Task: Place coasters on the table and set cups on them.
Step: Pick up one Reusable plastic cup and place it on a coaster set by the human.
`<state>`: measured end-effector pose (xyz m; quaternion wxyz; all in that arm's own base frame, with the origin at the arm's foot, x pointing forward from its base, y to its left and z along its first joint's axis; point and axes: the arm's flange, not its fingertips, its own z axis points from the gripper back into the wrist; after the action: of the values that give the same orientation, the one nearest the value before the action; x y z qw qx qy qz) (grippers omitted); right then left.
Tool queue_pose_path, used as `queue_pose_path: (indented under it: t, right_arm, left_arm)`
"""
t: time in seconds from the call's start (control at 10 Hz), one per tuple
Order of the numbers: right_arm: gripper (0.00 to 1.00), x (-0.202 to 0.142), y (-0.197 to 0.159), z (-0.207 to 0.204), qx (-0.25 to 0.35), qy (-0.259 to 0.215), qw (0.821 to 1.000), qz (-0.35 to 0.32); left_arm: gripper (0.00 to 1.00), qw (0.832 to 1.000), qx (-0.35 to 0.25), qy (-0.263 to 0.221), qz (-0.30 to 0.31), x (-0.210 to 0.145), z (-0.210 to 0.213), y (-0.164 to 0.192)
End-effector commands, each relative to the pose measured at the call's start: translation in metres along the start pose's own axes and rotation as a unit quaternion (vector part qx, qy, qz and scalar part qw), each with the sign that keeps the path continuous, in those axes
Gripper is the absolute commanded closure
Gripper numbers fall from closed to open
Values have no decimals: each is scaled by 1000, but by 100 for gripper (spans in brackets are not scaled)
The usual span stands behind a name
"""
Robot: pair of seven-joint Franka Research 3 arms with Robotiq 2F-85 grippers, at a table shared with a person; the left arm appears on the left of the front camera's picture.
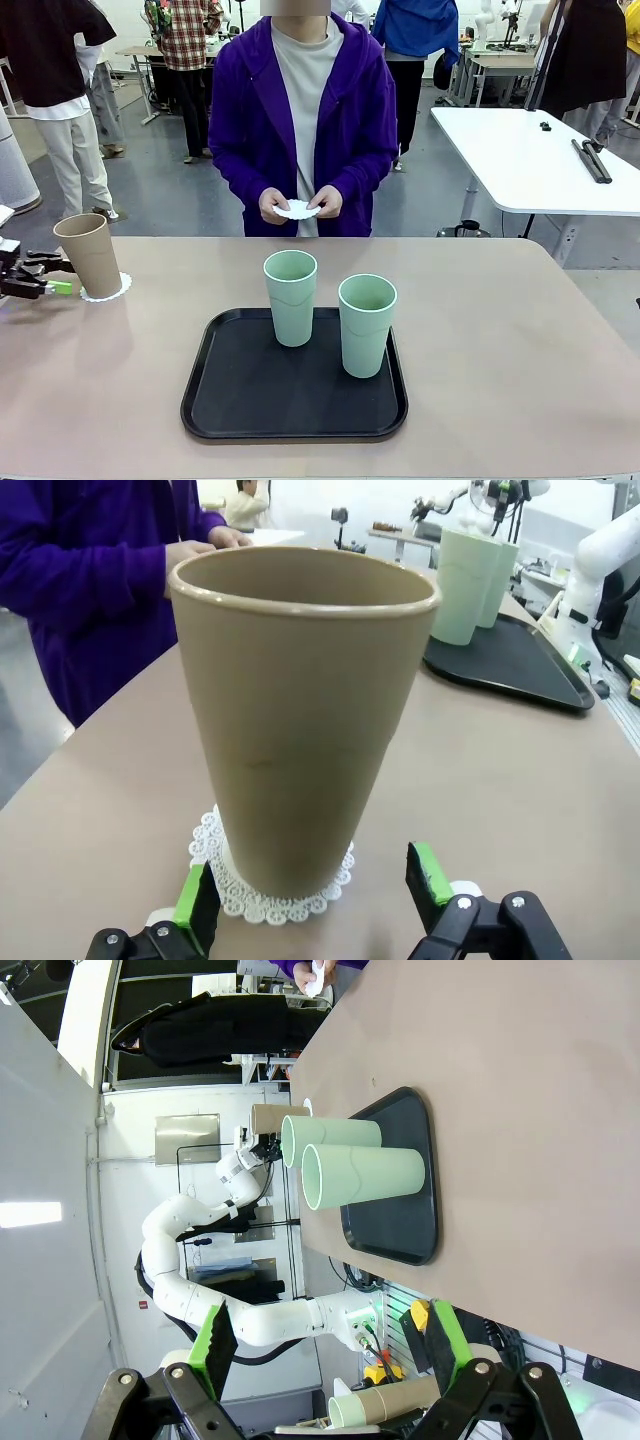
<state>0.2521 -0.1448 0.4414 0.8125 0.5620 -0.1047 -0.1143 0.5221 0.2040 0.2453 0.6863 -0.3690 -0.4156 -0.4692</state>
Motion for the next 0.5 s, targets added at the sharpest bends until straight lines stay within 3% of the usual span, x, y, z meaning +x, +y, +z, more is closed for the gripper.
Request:
queue_pose_path:
  t: [0.0,0.2,0.4]
  right_arm:
    - [0,2,1,0,11,-2,1000,3]
    - [0,2,1,0,11,-2,1000,3]
    - [0,2,1,0,11,-2,1000,3]
  left_arm:
    - [0,999,23,37,8,22,14,-15]
    - [0,993,69,82,43,53,30,-37]
    - [0,971,134,142,135,99,42,-75]
